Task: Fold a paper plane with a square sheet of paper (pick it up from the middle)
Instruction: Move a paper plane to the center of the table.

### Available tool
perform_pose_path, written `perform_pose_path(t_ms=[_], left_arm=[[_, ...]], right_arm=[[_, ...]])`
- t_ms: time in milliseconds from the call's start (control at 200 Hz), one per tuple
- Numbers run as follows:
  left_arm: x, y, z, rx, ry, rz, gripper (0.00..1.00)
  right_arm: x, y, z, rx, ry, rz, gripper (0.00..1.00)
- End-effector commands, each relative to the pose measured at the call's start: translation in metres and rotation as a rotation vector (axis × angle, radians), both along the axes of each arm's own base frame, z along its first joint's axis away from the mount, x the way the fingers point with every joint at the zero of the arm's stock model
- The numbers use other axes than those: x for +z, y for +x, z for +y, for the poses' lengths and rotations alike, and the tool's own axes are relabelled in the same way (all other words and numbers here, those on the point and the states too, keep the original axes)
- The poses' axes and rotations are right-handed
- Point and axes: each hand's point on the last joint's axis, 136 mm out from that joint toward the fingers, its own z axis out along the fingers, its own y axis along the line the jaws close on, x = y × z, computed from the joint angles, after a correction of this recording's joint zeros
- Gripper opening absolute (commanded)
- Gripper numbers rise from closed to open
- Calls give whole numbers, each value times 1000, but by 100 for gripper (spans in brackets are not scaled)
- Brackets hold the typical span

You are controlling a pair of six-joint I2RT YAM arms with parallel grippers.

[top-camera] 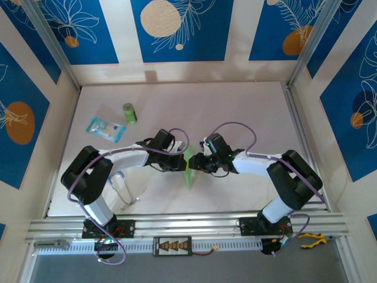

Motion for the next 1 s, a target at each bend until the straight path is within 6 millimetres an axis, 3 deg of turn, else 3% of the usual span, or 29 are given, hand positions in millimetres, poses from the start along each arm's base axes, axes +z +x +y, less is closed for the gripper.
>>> perform_pose_path(t_ms=[0,130,265,440,645,995], left_arm=[[11,1,-1,-20,2,-39,0],[12,2,-1,-20,2,-43,0],[12,2,0,-22,10,-45,0],[9,1,3,-23,31,-44,0],[10,2,2,-22,26,-45,0],[10,1,0,-28,18,-33,1]], right_arm=[[2,0,4,21,-32,-13,41],[3,1,5,22,-36,-16,41],[-9,2,-7,-23,-119,12,40],[-10,4,-19,-78,-160,0,38],[5,3,-9,-40,-86,-39,37],[-13,3,-5,-37,-106,39,22]])
